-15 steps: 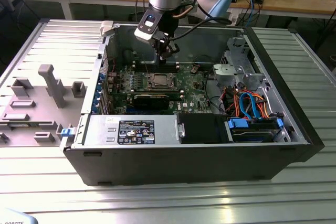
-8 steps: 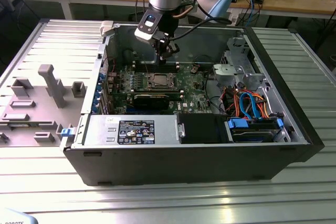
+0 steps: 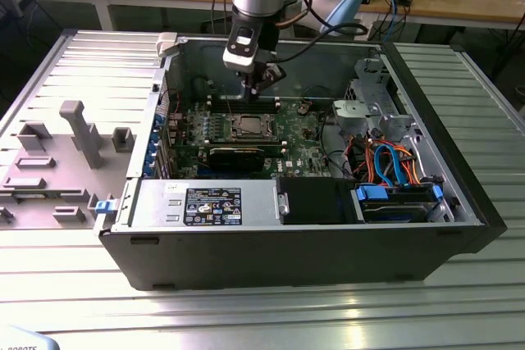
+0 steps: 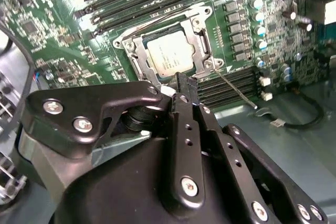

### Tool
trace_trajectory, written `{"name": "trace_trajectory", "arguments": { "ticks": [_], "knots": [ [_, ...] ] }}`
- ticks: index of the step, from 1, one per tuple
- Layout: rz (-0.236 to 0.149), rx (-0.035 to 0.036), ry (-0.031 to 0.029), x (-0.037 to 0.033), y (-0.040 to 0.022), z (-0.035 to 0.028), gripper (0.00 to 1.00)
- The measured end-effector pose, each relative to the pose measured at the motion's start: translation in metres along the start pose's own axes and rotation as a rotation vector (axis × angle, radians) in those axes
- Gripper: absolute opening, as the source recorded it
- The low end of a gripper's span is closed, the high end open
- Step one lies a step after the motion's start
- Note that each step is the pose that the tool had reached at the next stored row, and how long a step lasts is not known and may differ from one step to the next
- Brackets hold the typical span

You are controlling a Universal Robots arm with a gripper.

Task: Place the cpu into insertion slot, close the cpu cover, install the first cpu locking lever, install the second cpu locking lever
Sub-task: 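Install the first cpu locking lever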

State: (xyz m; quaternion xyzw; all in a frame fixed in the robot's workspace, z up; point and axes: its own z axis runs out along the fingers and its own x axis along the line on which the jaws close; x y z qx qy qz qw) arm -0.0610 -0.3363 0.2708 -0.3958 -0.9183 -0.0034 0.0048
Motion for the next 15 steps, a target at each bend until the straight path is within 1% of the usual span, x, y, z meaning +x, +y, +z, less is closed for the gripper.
{"name": "trace_trajectory", "arguments": {
  "ticks": [1, 2, 9, 11, 15],
  "knots": [
    [-0.036, 0.0004, 0.0001, 0.0000, 0.0000, 0.0001, 0.11],
    [-0.057, 0.0003, 0.0002, 0.0000, -0.0001, 0.0003, 0.11],
    [-0.059, 0.0006, 0.0001, 0.0003, -0.0005, 0.0002, 0.11],
    [-0.059, 0.0006, 0.0002, 0.0027, -0.0030, 0.0002, 0.11],
    [-0.059, 0.0006, 0.0001, 0.0029, -0.0033, 0.0002, 0.11]
  ]
}}
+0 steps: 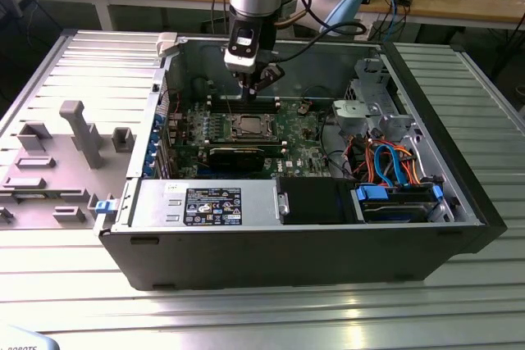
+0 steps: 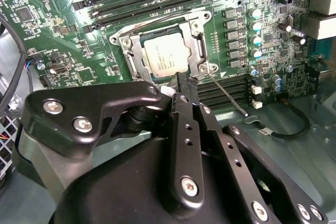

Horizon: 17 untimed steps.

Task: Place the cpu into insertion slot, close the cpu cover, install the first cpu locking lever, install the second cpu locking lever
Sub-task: 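Install the first cpu locking lever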

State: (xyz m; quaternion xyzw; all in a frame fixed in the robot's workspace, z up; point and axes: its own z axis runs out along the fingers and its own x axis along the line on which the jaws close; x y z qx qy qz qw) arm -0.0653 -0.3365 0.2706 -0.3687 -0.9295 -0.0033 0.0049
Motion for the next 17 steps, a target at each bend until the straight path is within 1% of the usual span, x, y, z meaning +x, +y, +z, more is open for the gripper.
{"name": "trace_trajectory", "arguments": {
  "ticks": [7, 10, 11, 15, 16, 17],
  "knots": [
    [-0.001, 0.0000, 0.0000, 0.0002, -0.0002, 0.0000, 0.11],
    [-0.020, 0.0002, 0.0000, 0.0002, -0.0002, 0.0000, 0.11],
    [-0.030, 0.0004, 0.0001, 0.0002, -0.0002, 0.0000, 0.11],
    [-0.099, 0.0011, 0.0003, 0.0002, -0.0002, 0.0000, 0.11],
    [-0.129, 0.0016, 0.0003, 0.0002, -0.0002, 0.0000, 0.11],
    [-0.147, 0.0018, 0.0004, 0.0002, -0.0003, -0.0001, 0.11]
  ]
}}
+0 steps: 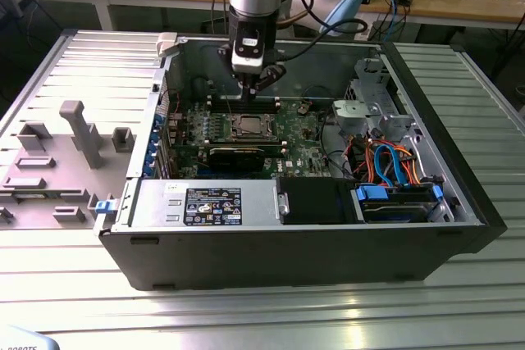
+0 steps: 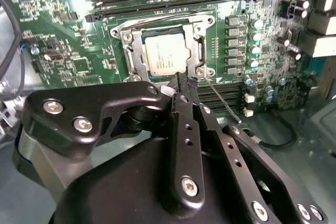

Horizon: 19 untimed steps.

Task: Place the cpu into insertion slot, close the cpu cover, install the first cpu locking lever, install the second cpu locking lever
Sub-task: 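Install the first cpu locking lever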

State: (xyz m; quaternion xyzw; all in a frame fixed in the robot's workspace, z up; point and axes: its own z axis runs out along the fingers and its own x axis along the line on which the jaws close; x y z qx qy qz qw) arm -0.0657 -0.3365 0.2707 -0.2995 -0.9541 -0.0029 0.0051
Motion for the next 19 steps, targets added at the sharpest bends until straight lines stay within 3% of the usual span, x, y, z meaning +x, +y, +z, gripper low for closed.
{"name": "trace_trajectory", "arguments": {
  "ticks": [3, 8, 18, 19],
  "knots": [
    [-0.047, 0.0005, 0.0001, 0.0002, -0.0001, 0.0000, 0.11],
    [-0.094, 0.0010, 0.0002, 0.0002, -0.0001, 0.0001, 0.11],
    [-0.096, 0.0010, 0.0003, 0.0002, -0.0001, 0.0001, 0.11],
    [-0.096, 0.0008, 0.0002, 0.0029, -0.0019, 0.0001, 0.11]
  ]
}}
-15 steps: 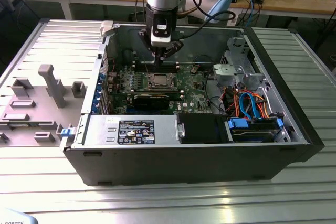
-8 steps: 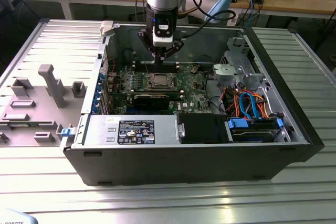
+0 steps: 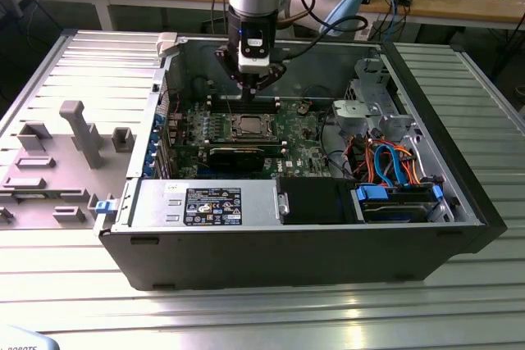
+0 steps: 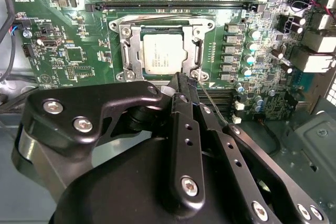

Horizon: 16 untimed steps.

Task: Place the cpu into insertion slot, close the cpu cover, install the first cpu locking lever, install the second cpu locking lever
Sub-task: 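Install the first cpu locking lever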

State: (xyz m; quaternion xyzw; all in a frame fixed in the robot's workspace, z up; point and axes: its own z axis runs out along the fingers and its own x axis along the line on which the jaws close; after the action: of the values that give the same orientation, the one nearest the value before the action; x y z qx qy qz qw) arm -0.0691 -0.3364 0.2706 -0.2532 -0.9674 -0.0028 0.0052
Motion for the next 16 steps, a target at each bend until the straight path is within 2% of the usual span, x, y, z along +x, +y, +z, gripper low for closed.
{"name": "trace_trajectory", "arguments": {
  "ticks": [16],
  "knots": [
    [0.000, 0.0001, 0.0000, 0.0054, -0.0031, 0.0000, 0.11]
  ]
}}
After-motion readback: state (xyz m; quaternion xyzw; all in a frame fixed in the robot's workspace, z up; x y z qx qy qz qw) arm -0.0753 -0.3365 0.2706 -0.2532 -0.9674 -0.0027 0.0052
